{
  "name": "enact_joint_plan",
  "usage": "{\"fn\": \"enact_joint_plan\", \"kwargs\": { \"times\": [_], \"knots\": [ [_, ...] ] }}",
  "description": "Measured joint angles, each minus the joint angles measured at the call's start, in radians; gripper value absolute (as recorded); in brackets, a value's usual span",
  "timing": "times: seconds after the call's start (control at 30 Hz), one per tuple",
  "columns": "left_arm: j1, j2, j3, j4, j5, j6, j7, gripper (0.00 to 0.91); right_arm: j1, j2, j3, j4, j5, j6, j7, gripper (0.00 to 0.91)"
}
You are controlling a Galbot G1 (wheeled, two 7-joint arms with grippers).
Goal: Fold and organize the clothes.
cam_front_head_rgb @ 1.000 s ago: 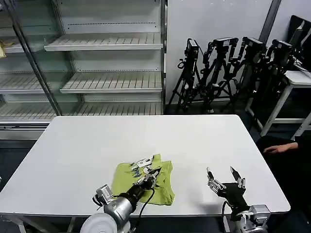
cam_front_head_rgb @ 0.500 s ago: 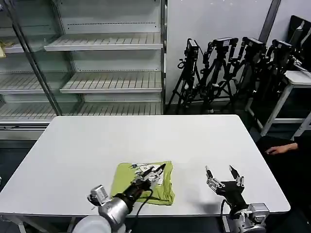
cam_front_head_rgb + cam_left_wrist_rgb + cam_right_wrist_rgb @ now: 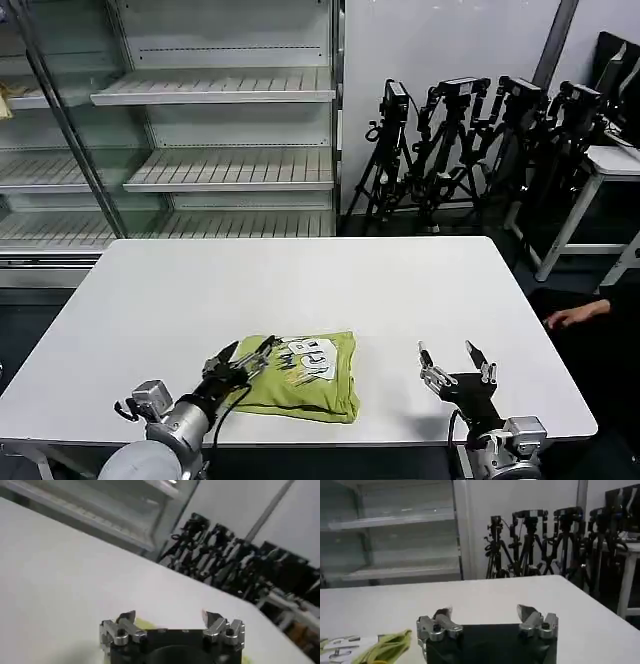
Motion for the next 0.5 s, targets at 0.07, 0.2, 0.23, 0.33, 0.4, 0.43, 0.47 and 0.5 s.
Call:
{"fn": "enact_joint_plan", "kwargs": {
  "times": [0.07,0.2,0.23,0.33,0.4,0.43,0.47,0.5],
  "knots": [
    [-0.001,0.001,-0.007,0.019,0.001,0.008,0.001,0.907,-0.002,-0.003,0.003,0.002,0.0,0.0,0.0,0.907],
    [-0.007,-0.003,-0.019,0.057,-0.019,0.027,0.0,0.907,-0.009,-0.006,0.012,0.007,0.001,-0.001,0.0,0.907],
    [-0.008,-0.006,-0.021,0.065,-0.029,0.032,0.0,0.907,-0.011,-0.006,0.014,0.008,0.001,-0.001,-0.001,0.907],
    [-0.011,-0.017,-0.023,0.089,-0.055,0.042,-0.001,0.907,-0.015,-0.004,0.019,0.012,0.002,-0.001,-0.001,0.907],
    [-0.015,-0.022,-0.023,0.101,-0.073,0.047,0.0,0.907,-0.017,-0.003,0.021,0.015,0.002,-0.001,-0.001,0.907],
    [-0.017,-0.025,-0.022,0.106,-0.082,0.049,0.002,0.907,-0.018,-0.003,0.022,0.016,0.002,-0.001,-0.001,0.907],
    [-0.019,-0.029,-0.022,0.109,-0.09,0.05,0.002,0.907,-0.018,-0.003,0.023,0.017,0.002,-0.001,-0.001,0.907],
    [-0.021,-0.035,-0.022,0.113,-0.098,0.051,0.003,0.907,-0.019,-0.003,0.024,0.018,0.001,-0.001,0.0,0.907]
  ]
}}
